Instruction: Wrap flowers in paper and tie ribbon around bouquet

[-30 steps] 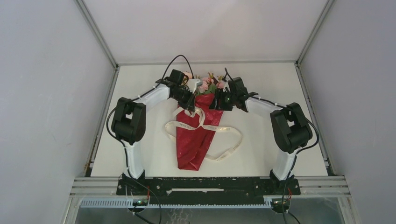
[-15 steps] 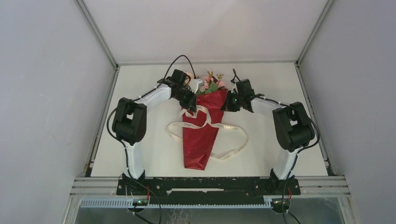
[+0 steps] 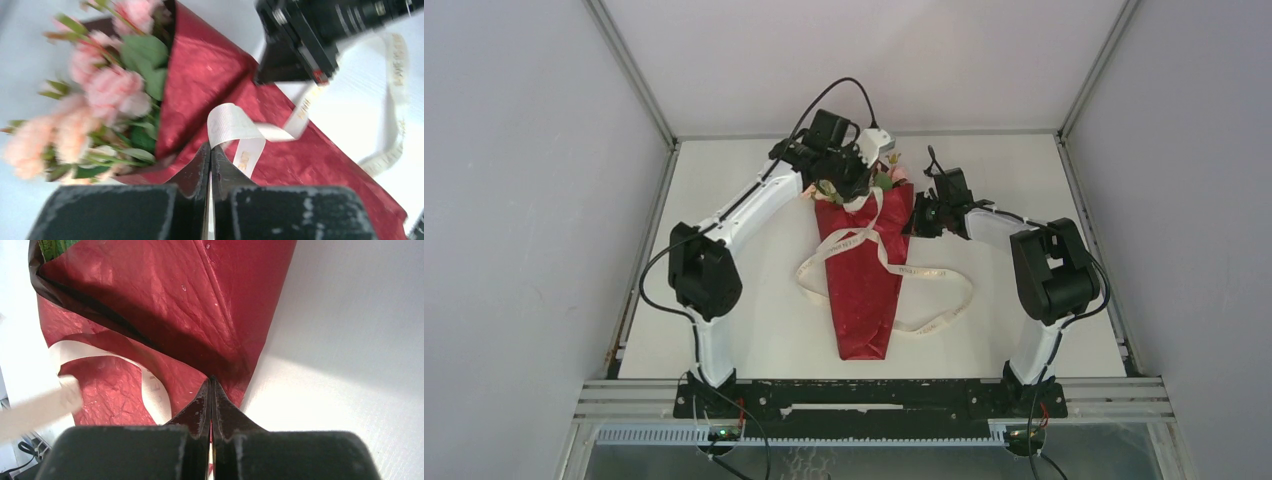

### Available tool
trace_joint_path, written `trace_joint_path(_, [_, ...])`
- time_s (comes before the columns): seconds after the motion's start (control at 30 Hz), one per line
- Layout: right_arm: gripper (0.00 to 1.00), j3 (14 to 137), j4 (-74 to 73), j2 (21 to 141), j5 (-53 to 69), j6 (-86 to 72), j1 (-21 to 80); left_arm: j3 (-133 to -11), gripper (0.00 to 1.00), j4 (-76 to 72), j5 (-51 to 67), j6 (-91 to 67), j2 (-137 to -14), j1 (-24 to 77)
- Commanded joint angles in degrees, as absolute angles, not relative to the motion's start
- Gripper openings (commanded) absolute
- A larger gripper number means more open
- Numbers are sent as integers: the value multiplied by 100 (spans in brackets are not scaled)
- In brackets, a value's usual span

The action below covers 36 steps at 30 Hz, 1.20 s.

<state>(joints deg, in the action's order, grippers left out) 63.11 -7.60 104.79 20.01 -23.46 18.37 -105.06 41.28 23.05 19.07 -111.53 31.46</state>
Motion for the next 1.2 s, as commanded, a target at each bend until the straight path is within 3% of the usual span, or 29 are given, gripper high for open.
trace_joint_path(0.0, [0,6359,-738,10399,2034,-2276,1850,-11407,13,3966,998,2250,-11718,3178])
trace_joint_path(0.13, [0,6356,-743,10419,2081,-2276,1845,-12164,65,4240,358,2275,-12216,3180])
trace_joint_path(0.33, [0,6363,-702,10466,2172,-2293,1844,-11087,90,4092,424,2819,-11082,3167])
trace_joint_path(0.4, [0,6364,-678,10484,2212,-2306,1843,-10583,89,4049,506,3027,-10610,3134])
trace_joint_path(0.53, [0,6357,-653,10515,2224,-2316,1841,-9708,44,4079,746,3153,-10101,3036])
trace_joint_path(0.57, [0,6358,-646,10526,2236,-2318,1844,-9543,37,4086,723,3162,-10089,3024])
trace_joint_path(0.63, [0,6362,-637,10550,2262,-2320,1838,-9296,40,4144,835,3194,-10157,3015])
trace_joint_path(0.73, [0,6359,-641,10573,2276,-2328,1838,-9110,58,4352,1470,3243,-10260,3036])
trace_joint_path(0.8, [0,6359,-649,10588,2277,-2320,1842,-9051,63,4258,1623,3250,-10314,3057])
trace_joint_path(1.03, [0,6357,-730,10551,2220,-2299,1838,-9605,53,4610,1860,3252,-10843,3069])
trace_joint_path(1.17, [0,6355,-765,10537,2204,-2277,1815,-9355,60,4743,2186,3400,-10823,3108])
